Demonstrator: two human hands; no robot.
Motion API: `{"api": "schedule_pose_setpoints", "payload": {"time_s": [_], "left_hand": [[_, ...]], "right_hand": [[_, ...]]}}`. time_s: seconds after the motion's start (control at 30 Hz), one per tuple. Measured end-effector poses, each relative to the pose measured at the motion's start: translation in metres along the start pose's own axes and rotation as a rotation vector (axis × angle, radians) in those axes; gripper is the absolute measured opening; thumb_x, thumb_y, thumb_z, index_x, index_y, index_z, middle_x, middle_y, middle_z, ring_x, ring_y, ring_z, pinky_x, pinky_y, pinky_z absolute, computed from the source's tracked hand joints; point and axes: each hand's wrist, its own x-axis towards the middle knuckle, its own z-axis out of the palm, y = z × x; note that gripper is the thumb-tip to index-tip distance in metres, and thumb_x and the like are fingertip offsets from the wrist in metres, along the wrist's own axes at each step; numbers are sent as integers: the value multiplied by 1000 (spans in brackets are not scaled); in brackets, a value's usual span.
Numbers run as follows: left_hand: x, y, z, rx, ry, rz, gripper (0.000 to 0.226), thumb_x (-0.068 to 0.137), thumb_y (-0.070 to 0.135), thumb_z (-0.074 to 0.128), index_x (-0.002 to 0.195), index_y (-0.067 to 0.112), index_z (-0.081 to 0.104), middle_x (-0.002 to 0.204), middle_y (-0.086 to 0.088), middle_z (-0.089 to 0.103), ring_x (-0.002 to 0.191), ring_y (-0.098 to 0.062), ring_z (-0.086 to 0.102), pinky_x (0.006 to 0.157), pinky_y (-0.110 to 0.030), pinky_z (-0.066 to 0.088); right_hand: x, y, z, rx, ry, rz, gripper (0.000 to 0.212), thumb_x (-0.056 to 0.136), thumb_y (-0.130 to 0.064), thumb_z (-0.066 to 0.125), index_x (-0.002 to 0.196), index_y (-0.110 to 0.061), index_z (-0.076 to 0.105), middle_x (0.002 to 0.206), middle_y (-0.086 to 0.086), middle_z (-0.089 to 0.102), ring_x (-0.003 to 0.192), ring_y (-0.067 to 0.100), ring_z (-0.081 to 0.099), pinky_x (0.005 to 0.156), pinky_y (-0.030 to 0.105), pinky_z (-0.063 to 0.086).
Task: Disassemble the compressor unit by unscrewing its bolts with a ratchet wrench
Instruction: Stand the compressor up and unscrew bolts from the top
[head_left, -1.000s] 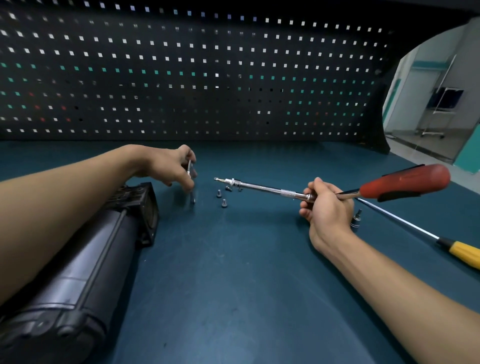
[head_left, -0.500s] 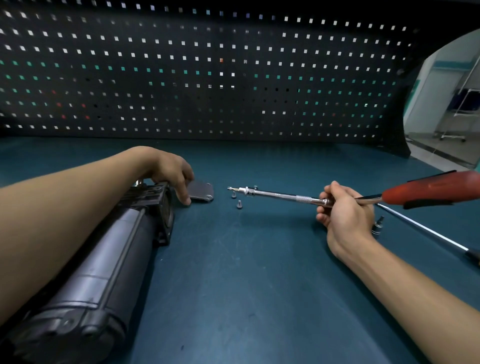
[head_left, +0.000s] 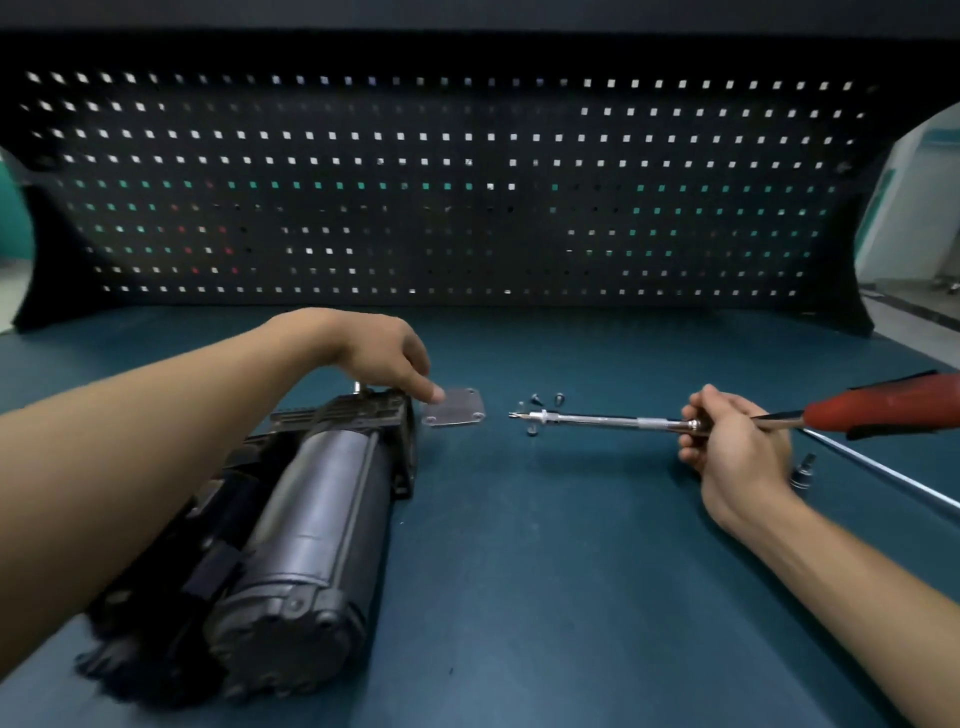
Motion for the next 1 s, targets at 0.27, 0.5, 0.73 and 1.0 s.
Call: {"api": "schedule_pose_setpoints", "payload": {"time_s": [0.27, 0.5, 0.73, 1.0], "left_hand": [[-56, -8, 18, -59, 3, 112, 74, 73, 84, 53, 126, 33, 61, 122, 16, 61, 114, -9, 56, 103, -31, 41], [-63, -16, 21, -92, 33, 134, 91, 62, 83, 61, 137, 31, 53, 129, 18, 57, 116, -7, 54, 98, -25, 38], [-62, -29, 23, -36, 152, 22, 82, 64, 89, 52, 111, 23, 66, 112, 3, 68, 101, -18, 62, 93, -39, 49], [-59, -71, 33, -101, 312, -541, 76, 87, 73, 45, 125, 9, 63, 135, -14, 58, 120, -34, 55, 93, -37, 42]], "right_hand": [[-5, -1, -1, -38, -36, -10, 24, 102, -18, 55, 78, -14, 57, 73, 4, 56, 42, 10, 46, 35, 16, 36], [-7, -1, -4, -56, -98, -11, 26, 102, -17, 55, 76, -13, 57, 73, 5, 56, 39, 8, 46, 35, 16, 35], [-3, 0, -5, -66, -136, -14, 26, 102, -18, 54, 76, -13, 57, 73, 5, 56, 37, 6, 47, 35, 16, 34], [-3, 0, -4, -77, -141, -13, 26, 102, -17, 54, 77, -12, 58, 72, 6, 57, 38, 7, 48, 35, 16, 35]]}}
